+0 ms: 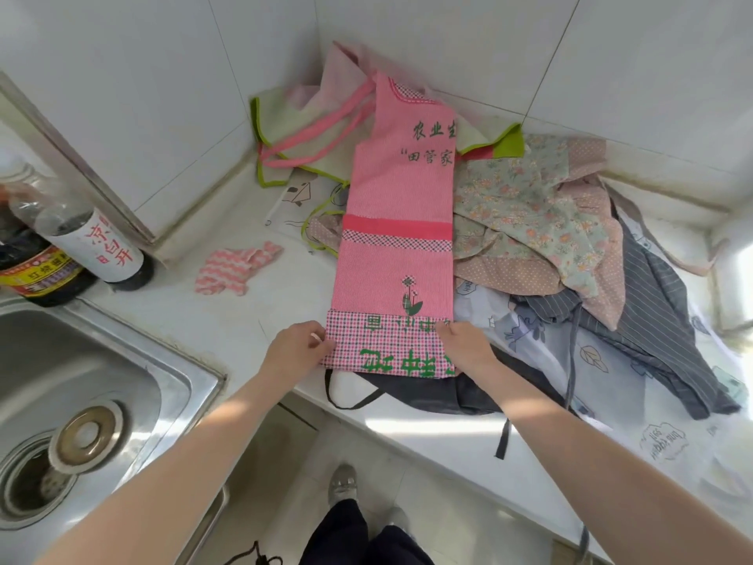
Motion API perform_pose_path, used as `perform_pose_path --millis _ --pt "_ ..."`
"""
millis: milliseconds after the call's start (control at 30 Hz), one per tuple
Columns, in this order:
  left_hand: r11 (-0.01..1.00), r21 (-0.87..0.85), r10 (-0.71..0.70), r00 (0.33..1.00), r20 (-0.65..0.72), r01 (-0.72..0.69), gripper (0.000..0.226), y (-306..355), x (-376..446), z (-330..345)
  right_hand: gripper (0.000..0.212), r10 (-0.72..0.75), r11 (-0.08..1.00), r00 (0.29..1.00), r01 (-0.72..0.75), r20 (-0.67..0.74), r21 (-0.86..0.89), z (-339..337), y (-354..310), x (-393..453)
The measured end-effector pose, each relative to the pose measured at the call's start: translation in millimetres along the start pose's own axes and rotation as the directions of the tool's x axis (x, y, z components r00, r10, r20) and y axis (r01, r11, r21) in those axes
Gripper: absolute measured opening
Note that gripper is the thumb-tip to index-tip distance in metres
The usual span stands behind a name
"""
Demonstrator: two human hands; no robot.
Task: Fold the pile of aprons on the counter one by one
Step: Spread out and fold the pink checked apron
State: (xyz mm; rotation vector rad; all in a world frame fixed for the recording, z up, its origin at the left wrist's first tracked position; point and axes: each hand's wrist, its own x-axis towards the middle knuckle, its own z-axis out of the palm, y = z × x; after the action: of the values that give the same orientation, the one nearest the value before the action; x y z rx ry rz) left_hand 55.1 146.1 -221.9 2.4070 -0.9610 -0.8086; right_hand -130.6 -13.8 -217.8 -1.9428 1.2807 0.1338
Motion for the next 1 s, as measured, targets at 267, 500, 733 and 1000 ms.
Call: perform_pose_path --millis 267,500,733,1000 --pt "0.675 0.440 0.613 0.782 0.112 -0.592 0.073 18 -3 20 0.044 0.024 0.997 0.997 -0.029 -0.067 -0.071 10 3 7" --pt "0.528 0.593 0.570 0.771 0.283 -0.608 0.079 16 10 34 0.029 -0.432 0.816 0.834 0.198 -0.344 -0.543 3 1 -14" --pt "0.565 0.509 0.667 0.723 0.182 -0.650 0.065 -7 15 24 0.080 -0.447 0.638 0.850 0.521 0.278 -0.567 8 23 -13" --pt "0.902 0.044 0.430 0.903 -0.009 -0.429 0.038 -5 21 -7 0.061 -0.430 0.858 0.888 0.457 0.161 -0.232 -19 21 -4"
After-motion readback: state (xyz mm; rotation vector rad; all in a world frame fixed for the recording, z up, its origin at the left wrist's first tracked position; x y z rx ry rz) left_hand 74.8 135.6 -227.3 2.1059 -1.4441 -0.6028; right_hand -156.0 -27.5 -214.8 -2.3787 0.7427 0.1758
